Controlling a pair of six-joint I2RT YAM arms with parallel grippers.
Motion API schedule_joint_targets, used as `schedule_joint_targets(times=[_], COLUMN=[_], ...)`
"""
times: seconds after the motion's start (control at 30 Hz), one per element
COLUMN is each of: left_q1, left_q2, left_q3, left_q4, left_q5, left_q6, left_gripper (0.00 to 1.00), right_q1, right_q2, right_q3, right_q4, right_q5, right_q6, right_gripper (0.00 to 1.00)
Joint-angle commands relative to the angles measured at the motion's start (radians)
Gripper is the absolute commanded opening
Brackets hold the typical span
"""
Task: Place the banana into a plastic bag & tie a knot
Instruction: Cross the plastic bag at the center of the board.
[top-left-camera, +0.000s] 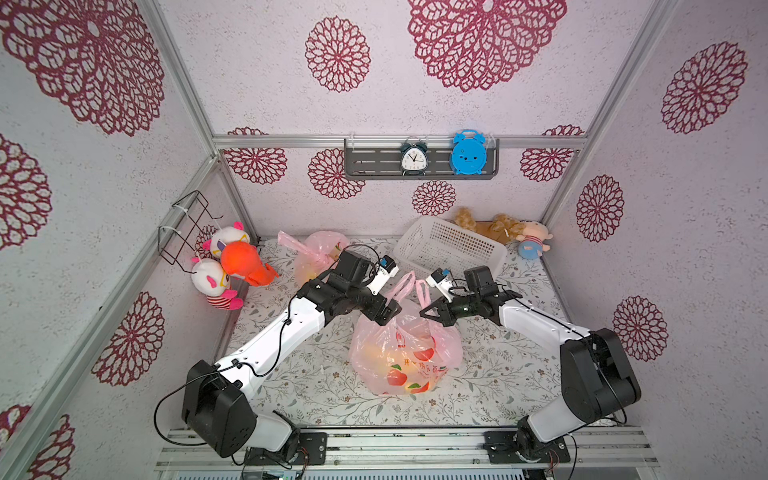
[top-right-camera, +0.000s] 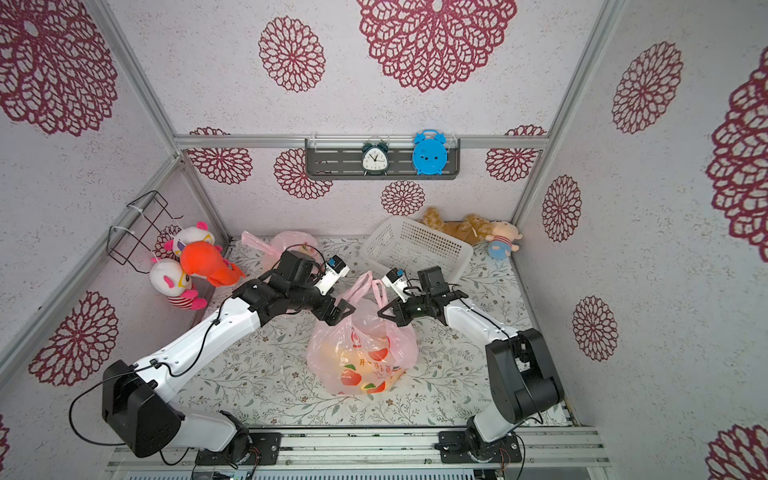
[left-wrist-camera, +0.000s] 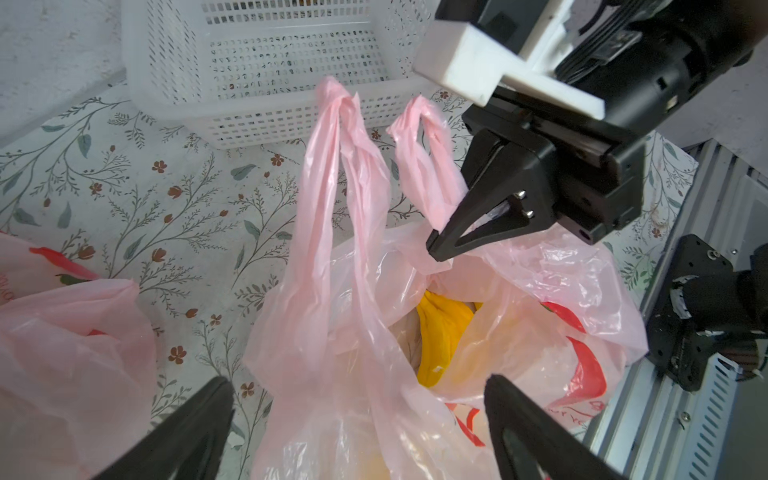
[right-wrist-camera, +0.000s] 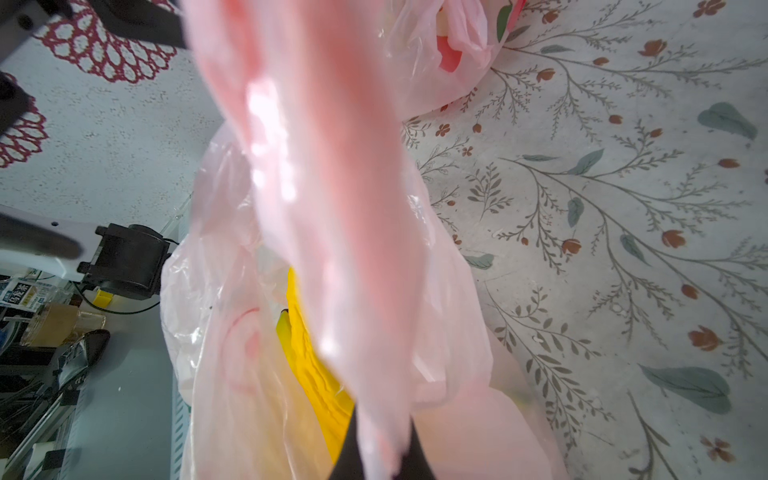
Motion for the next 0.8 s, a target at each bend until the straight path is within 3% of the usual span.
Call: schedule_joint_targets(times=[0.0, 0.27, 0.47, 0.7, 0.77], left_q1=[0.002, 0.004, 0.007, 0.012, 0.022], left_q2=[-0.023, 0.043, 0.116, 0.103, 0.122], left_q3=[-0.047, -0.064, -0.015, -0.067, -0.068], left_q4=[0.124, 0.204, 0.156, 0.178, 0.176], left_q5=[-0.035, -0.07, 0.082, 0.093, 0.095], left_q6=[-0.037, 0.033, 0.056, 0.051, 0.052], left_gripper=[0.97, 0.97, 0.97, 0.99, 0.93], right_q1=[-0.004, -0.004, -0.004, -0.004, -0.005], right_q2=[-0.044, -0.047, -0.052, -0.054, -0.056], right_q3=[0.024, 0.039, 0.041, 0.048, 0.048], right_q4=[0.01, -0.008, -0.016, -0.024, -0.023], right_q5=[-0.017, -0.021, -0.022, -0.022, -0.025], right_q6=[0.013, 0.01, 0.007, 0.006, 0.006], right_gripper=[0.0, 0.0, 0.0, 0.0, 0.0])
